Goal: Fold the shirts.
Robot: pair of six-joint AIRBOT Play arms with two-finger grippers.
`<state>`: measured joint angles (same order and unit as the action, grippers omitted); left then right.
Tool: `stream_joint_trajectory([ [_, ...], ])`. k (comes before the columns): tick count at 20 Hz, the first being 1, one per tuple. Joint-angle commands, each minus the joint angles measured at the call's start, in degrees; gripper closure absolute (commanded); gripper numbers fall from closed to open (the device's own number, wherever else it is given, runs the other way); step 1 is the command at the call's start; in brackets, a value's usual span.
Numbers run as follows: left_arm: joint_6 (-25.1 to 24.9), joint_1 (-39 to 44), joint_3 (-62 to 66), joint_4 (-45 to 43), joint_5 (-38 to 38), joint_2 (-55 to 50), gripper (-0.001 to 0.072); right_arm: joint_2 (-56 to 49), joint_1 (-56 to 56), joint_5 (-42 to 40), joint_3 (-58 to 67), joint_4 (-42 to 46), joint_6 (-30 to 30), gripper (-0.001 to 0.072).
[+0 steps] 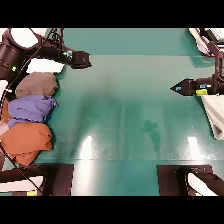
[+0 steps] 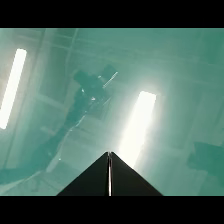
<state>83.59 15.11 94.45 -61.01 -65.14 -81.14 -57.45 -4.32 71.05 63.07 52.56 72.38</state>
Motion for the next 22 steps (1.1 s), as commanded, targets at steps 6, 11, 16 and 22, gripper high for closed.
stream_joint_trajectory([
  [6,0.0,0.0,0.0,0.0,0.0,0.0,0.0679,0.0,-0.2,-0.2,0.0,0.0,0.0,0.0695],
  [11,0.0,0.0,0.0,0.0,0.0,0.0,0.0679,0.0,-0.2,-0.4,0.0,0.0,0.0,0.0694],
  [16,5.7,0.0,0.0,0.2,7.1,0.0,0.0679,0.0,-0.2,-0.7,0.0,0.0,0.0,0.0695],
  [22,3.9,0.0,0.0,-14.2,14.7,-0.2,0.0069,0.0,-0.2,-2.1,0.0,0.0,0.0,0.0695],
])
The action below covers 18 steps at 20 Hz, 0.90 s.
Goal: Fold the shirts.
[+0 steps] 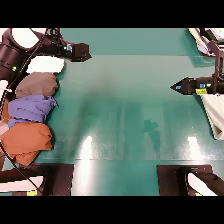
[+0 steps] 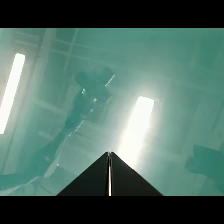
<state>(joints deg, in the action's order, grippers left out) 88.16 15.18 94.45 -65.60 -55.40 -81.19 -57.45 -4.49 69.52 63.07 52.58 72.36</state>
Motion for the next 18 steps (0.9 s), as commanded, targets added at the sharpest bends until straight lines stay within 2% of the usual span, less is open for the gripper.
stream_joint_trajectory([
  [1,-0.6,-0.2,0.0,-16.9,6.9,-0.7,0.0035,0.0,0.0,-0.6,0.0,0.0,0.0,0.0695],
  [3,2.3,-1.8,0.0,-29.4,8.5,-2.9,0.0034,0.0,0.0,-0.6,0.0,-0.1,0.0,0.0695],
  [4,3.5,-3.7,0.0,-32.0,8.7,-4.9,0.0034,0.0,0.0,-0.6,0.0,-0.1,0.0,0.0694],
  [10,6.6,-15.3,0.2,-31.6,14.4,-18.2,0.0034,0.0,0.0,-0.4,0.0,-0.1,0.0,0.0695],
  [17,7.9,-18.9,0.2,-31.5,21.9,-25.9,0.0045,0.0,0.0,-0.7,0.0,0.0,0.0,0.0695],
  [18,7.8,-18.9,0.2,-31.5,22.4,-26.0,0.0207,0.0,0.0,-0.9,0.0,0.0,0.0,0.0695],
])
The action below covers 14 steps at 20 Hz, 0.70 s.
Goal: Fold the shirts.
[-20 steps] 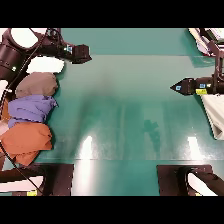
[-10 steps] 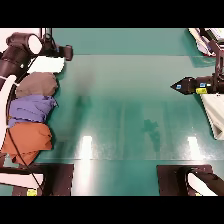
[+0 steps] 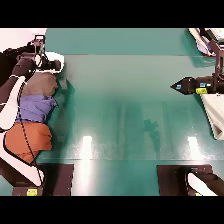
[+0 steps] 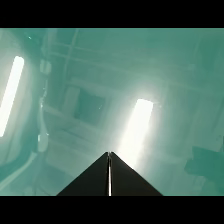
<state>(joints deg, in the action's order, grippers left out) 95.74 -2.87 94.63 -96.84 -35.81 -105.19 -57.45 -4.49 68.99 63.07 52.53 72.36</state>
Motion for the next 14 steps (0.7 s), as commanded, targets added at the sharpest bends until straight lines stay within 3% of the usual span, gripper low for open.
stream_joint_trajectory([
  [1,0.2,-0.9,0.1,-0.3,3.2,-1.9,0.0420,0.0,0.0,-0.5,0.0,0.0,0.0,0.0695],
  [2,0.2,-0.9,0.4,-0.3,2.8,-1.7,0.0588,0.0,0.0,-0.5,0.0,0.0,0.0,0.0695],
  [3,0.2,-0.9,1.8,-0.3,0.6,-1.6,0.0679,0.0,0.0,-0.5,0.0,0.0,0.0,0.0695],
  [8,0.2,-0.8,19.0,-0.2,-21.0,0.3,0.0681,0.0,0.0,-2.8,1.1,-0.5,0.0,0.0695],
  [12,-0.3,1.5,22.8,0.2,-22.5,15.8,0.0681,0.0,0.0,-3.8,11.2,0.2,0.0,0.0695],
  [14,-1.7,4.2,22.8,0.3,-27.6,24.2,0.0681,0.0,0.0,-5.0,17.4,2.0,-0.9,0.0695],
])
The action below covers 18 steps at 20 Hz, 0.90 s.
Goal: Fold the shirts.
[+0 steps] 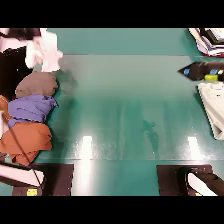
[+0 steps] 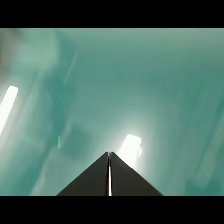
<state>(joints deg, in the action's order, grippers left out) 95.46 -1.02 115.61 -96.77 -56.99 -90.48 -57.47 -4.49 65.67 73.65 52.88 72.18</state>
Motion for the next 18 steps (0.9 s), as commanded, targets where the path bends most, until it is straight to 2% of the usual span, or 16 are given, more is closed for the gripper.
stream_joint_trajectory([
  [1,-1.5,4.4,1.7,0.4,-10.8,13.5,0.0681,0.0,0.0,-2.4,9.5,1.9,-0.7,0.0695],
  [5,-1.8,15.3,1.4,0.9,-26.9,20.5,0.0681,0.0,0.0,-4.7,16.9,2.7,-0.7,0.0695],
  [7,-0.8,22.0,-2.8,1.3,-30.9,20.6,0.0681,0.0,0.0,-4.3,18.1,2.7,-0.7,0.0695],
  [10,1.7,32.3,-16.9,4.5,-26.1,20.6,0.0680,0.0,0.0,-2.6,18.1,2.6,-0.7,0.0695],
  [13,2.1,39.5,-32.0,12.9,-11.0,19.8,0.0679,0.0,0.0,-0.6,18.1,2.6,-0.7,0.0695],
  [14,1.5,40.9,-35.7,16.7,-5.6,19.1,0.0624,0.0,0.0,0.1,18.1,2.6,-0.7,0.0695],
  [15,1.2,41.7,-37.8,19.4,-1.9,18.3,0.0332,0.0,0.0,0.6,18.1,2.6,-0.7,0.0695],
  [16,1.2,41.8,-38.5,20.7,0.0,17.4,0.0111,0.0,0.0,1.0,18.1,2.6,-0.7,0.0695],
  [18,0.5,40.9,-38.0,16.0,0.1,17.2,0.0104,0.0,0.0,1.7,18.1,2.6,-0.7,0.0695],
])
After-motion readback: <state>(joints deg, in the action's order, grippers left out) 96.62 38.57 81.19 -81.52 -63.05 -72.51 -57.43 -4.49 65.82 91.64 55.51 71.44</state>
